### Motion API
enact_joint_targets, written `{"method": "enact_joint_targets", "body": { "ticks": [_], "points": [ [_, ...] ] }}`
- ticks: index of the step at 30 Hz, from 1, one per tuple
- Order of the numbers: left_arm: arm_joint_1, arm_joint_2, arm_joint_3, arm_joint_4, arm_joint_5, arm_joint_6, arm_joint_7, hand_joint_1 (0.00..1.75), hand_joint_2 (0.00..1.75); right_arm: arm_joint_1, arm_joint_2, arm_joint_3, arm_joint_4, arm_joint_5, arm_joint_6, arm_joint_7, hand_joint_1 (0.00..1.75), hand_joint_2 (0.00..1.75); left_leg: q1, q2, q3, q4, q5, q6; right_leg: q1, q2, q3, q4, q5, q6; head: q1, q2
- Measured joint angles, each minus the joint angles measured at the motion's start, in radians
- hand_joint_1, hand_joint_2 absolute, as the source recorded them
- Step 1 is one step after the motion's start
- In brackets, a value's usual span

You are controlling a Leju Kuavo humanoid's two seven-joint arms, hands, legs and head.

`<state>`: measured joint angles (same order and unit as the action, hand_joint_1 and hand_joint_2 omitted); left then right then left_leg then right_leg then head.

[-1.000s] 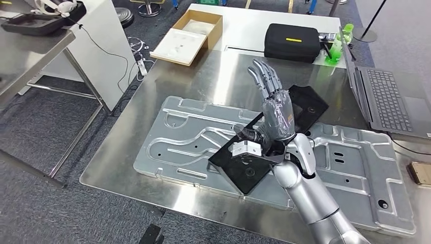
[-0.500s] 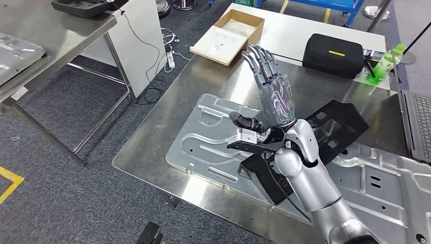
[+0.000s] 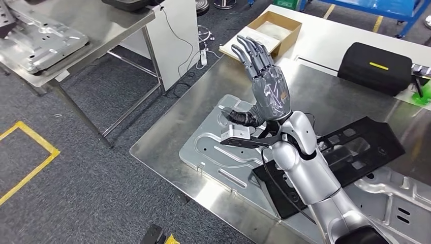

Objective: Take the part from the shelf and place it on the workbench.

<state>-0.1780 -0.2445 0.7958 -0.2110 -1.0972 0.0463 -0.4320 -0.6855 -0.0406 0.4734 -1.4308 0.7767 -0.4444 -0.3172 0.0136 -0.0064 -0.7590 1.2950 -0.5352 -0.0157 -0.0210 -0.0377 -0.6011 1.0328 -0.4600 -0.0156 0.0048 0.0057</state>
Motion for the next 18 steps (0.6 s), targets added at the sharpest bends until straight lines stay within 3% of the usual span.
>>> {"method": "enact_joint_targets", "body": {
  "ticks": [2, 4, 6, 8, 10, 12, 14, 15, 16, 18],
  "points": [
    [0.002, 0.000, 0.000, 0.000, 0.000, 0.001, 0.000, 0.00, 0.00, -0.003, 0.000, 0.006, 0.001, 0.000, 0.000, 0.000, 0.00, 0.00, -0.001, 0.014, 0.050, -0.099, 0.063, 0.003, 0.000, -0.025, 0.006, 0.001, -0.006, 0.003, 0.000, 0.000],
    [0.001, 0.000, 0.000, 0.000, 0.001, 0.002, 0.000, 0.00, 0.00, -0.009, 0.000, 0.013, 0.002, 0.000, 0.000, 0.000, 0.00, 0.00, -0.009, 0.052, 0.116, -0.224, 0.108, 0.014, 0.005, -0.045, 0.013, 0.002, -0.012, 0.009, 0.000, 0.000],
    [-0.001, -0.001, 0.000, 0.000, 0.002, 0.002, 0.000, 0.00, 0.00, -0.013, 0.001, 0.020, 0.002, 0.000, 0.000, 0.001, 0.00, 0.00, -0.018, 0.064, 0.135, -0.267, 0.110, 0.027, 0.010, -0.062, 0.019, 0.000, -0.016, 0.017, 0.001, 0.000],
    [0.002, -0.002, 0.000, 0.000, 0.003, 0.002, 0.000, 0.00, 0.00, -0.016, 0.003, 0.027, 0.003, 0.001, 0.000, 0.001, 0.00, 0.00, -0.016, 0.042, 0.136, -0.273, 0.115, 0.039, 0.012, -0.077, 0.025, -0.003, -0.021, 0.027, 0.001, 0.000],
    [0.003, -0.002, 0.000, 0.000, 0.003, 0.001, 0.001, 0.00, 0.00, -0.018, 0.003, 0.034, 0.004, 0.001, 0.000, 0.002, 0.00, 0.00, -0.011, 0.022, 0.142, -0.283, 0.120, 0.052, 0.009, -0.047, 0.018, 0.024, -0.046, 0.036, 0.001, 0.000],
    [0.000, -0.003, 0.000, 0.000, 0.003, 0.000, 0.001, 0.00, 0.00, -0.019, 0.003, 0.038, 0.006, 0.002, -0.001, 0.003, 0.00, 0.00, -0.009, 0.003, 0.144, -0.287, 0.123, 0.061, 0.007, 0.008, -0.030, 0.130, -0.103, 0.039, 0.002, 0.000],
    [-0.001, -0.004, 0.001, 0.000, 0.002, 0.000, 0.001, 0.00, 0.00, -0.014, 0.002, 0.042, 0.010, 0.002, -0.002, 0.006, 0.00, 0.00, -0.010, -0.021, 0.143, -0.285, 0.123, 0.064, 0.007, 0.031, -0.094, 0.252, -0.144, 0.039, 0.002, 0.000],
    [0.000, -0.004, 0.001, 0.000, 0.002, 0.000, 0.001, 0.00, 0.00, -0.012, 0.001, 0.043, 0.012, 0.002, -0.003, 0.007, 0.00, 0.00, -0.011, -0.034, 0.143, -0.283, 0.122, 0.064, 0.007, 0.034, -0.109, 0.272, -0.138, 0.038, 0.002, 0.000],
    [0.000, -0.004, 0.001, 0.000, 0.001, 0.000, 0.001, 0.00, 0.00, -0.010, 0.000, 0.045, 0.013, 0.002, -0.004, 0.008, 0.00, 0.00, -0.011, -0.049, 0.144, -0.280, 0.121, 0.063, 0.006, 0.037, -0.104, 0.252, -0.111, 0.036, 0.002, 0.000],
    [0.001, -0.005, 0.001, 0.000, 0.001, 0.000, 0.001, 0.00, 0.00, -0.011, -0.002, 0.046, 0.014, 0.004, -0.005, 0.009, 0.00, 0.00, -0.010, -0.075, 0.143, -0.274, 0.118, 0.060, 0.005, 0.067, -0.055, 0.130, -0.037, 0.029, 0.002, 0.000]
  ]
}}
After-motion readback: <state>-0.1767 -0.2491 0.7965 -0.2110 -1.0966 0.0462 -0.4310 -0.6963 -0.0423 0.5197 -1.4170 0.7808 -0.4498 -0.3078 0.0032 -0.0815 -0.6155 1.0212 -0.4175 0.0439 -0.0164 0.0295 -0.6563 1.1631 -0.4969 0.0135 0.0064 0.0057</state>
